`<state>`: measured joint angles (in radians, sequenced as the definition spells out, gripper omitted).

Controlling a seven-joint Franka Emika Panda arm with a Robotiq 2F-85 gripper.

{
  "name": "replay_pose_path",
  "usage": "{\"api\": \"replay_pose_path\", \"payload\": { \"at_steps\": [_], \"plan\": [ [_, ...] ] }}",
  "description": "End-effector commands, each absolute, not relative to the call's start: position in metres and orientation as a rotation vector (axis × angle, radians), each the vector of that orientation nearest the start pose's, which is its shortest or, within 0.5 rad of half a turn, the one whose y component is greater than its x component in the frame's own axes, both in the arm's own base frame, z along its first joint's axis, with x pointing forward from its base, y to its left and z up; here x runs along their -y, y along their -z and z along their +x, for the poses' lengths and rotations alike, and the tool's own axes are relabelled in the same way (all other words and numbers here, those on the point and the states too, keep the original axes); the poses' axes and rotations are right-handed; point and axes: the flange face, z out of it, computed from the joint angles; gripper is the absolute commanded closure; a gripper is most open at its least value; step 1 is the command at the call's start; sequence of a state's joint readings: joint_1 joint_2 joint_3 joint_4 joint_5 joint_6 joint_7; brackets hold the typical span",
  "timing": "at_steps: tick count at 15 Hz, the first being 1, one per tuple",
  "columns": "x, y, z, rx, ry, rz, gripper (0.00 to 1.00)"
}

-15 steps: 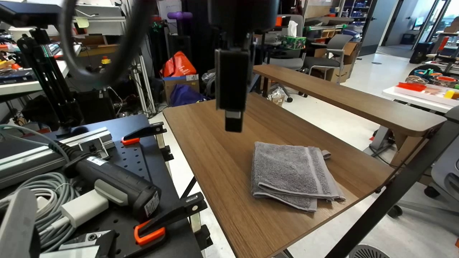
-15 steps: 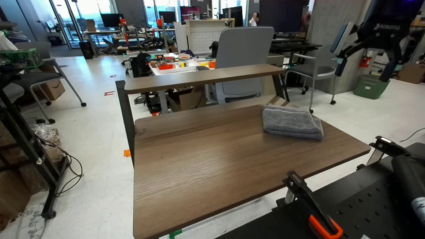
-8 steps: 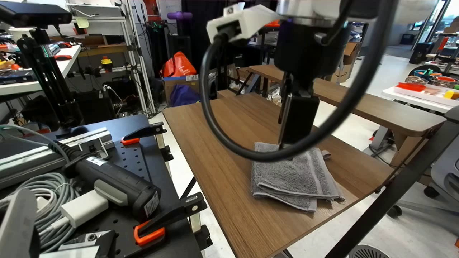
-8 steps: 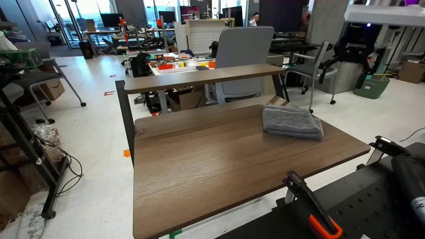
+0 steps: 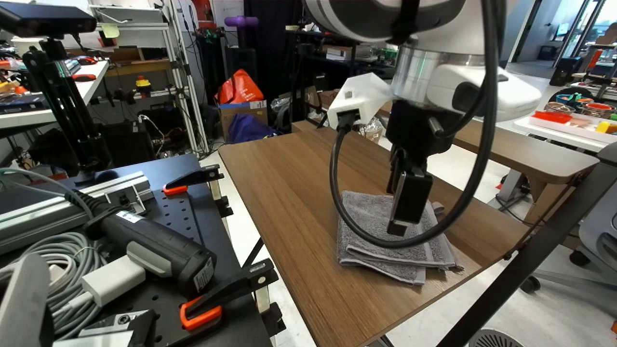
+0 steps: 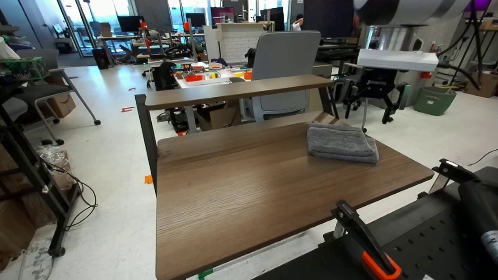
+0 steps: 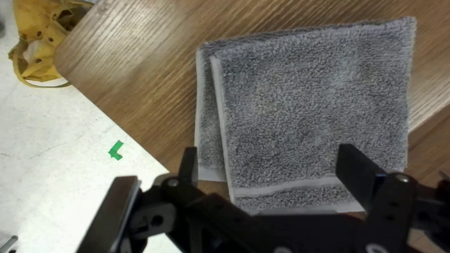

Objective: Move the cloth

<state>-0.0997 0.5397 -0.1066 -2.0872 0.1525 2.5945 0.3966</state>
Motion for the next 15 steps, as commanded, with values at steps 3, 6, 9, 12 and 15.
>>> {"api": "replay_pose_path", "payload": {
  "at_steps": [3, 6, 9, 12, 15],
  "plan": [
    [0.091, -0.116, 0.595, -1.12, -0.001, -2.92, 0.0],
    [0.064, -0.097, 0.603, -1.107, -0.023, -2.939, 0.0],
    [0.032, -0.081, 0.608, -1.072, -0.042, -2.959, 0.0],
    [-0.007, -0.07, 0.609, -1.006, -0.06, -2.995, 0.0],
    [-0.045, -0.067, 0.61, -0.923, -0.057, -3.018, 0.0]
  ]
}}
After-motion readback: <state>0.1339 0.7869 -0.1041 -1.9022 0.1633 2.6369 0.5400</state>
